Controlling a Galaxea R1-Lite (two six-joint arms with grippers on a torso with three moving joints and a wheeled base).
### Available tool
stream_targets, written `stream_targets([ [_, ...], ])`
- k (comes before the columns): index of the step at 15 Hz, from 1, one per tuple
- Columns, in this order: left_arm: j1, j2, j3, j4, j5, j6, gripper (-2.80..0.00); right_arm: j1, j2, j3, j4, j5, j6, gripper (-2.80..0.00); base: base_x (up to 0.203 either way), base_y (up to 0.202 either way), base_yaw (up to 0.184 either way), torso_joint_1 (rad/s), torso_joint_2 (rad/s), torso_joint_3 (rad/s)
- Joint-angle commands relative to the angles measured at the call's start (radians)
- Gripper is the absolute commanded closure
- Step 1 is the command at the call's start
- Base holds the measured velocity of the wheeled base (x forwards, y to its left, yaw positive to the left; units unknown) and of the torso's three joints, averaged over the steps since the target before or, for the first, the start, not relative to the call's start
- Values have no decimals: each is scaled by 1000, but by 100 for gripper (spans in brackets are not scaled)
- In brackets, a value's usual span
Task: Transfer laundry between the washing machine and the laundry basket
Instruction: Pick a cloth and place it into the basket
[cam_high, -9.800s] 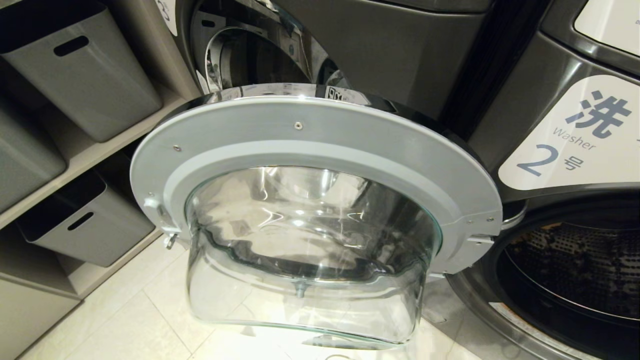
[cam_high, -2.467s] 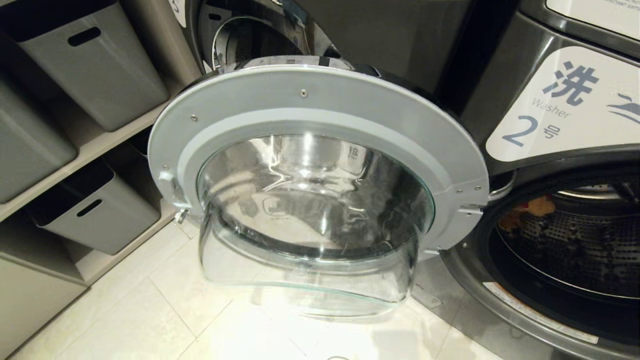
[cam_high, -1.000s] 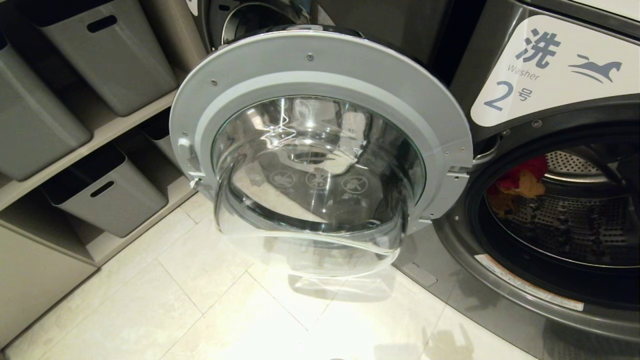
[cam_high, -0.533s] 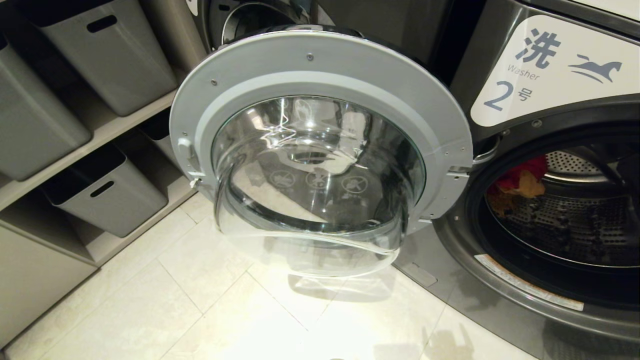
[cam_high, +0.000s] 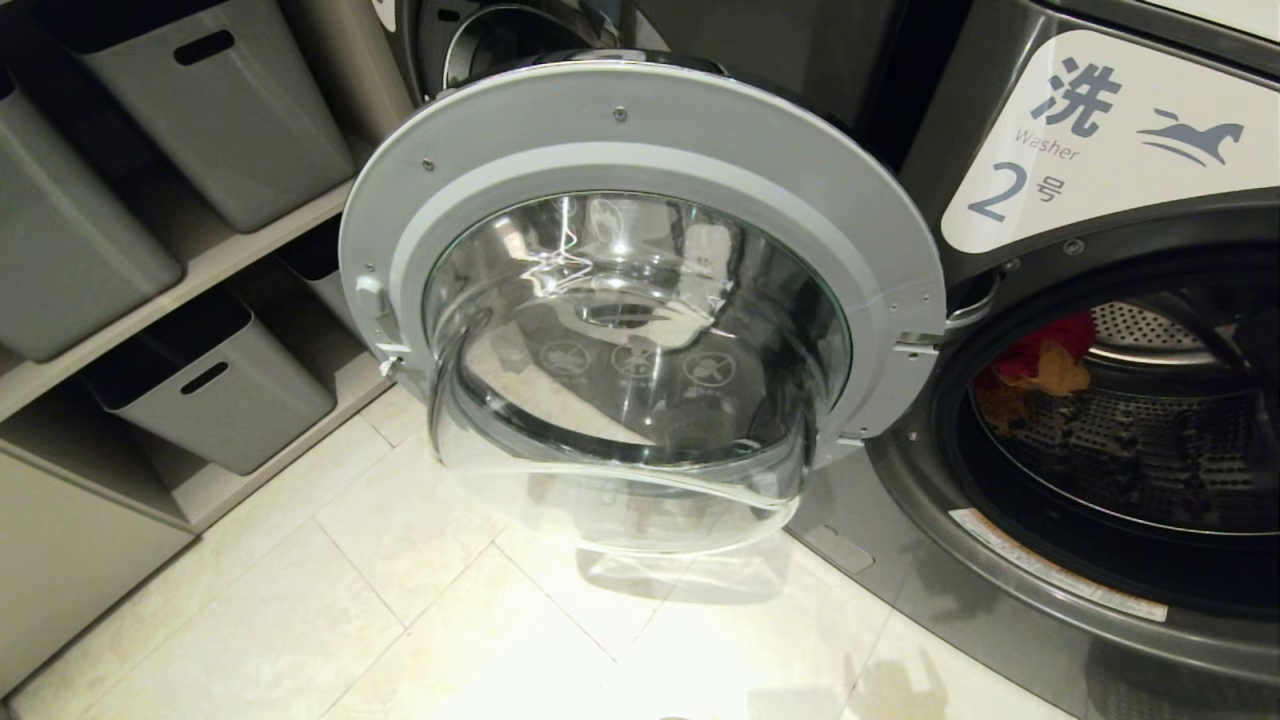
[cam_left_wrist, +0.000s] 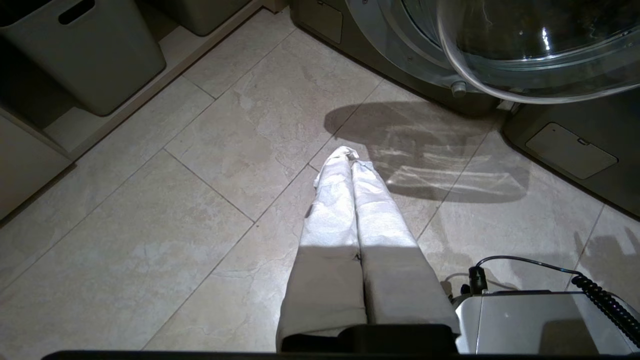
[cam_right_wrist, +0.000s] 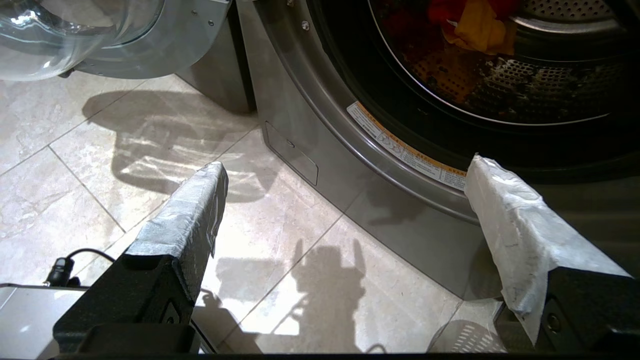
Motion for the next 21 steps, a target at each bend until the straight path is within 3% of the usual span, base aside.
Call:
stream_targets([
  [1,0,1,0,0,0,0,0,-1,0,0,0,0,-1,-280,0,0,0,0,0,0],
  [10,0,1,0,0,0,-3,0,0,0,0,0,0,4,-280,0,0,0,0,0,-11],
  [21,0,1,0,0,0,-9,0,0,0,0,0,0,4,-280,0,0,0,3,0,-188],
])
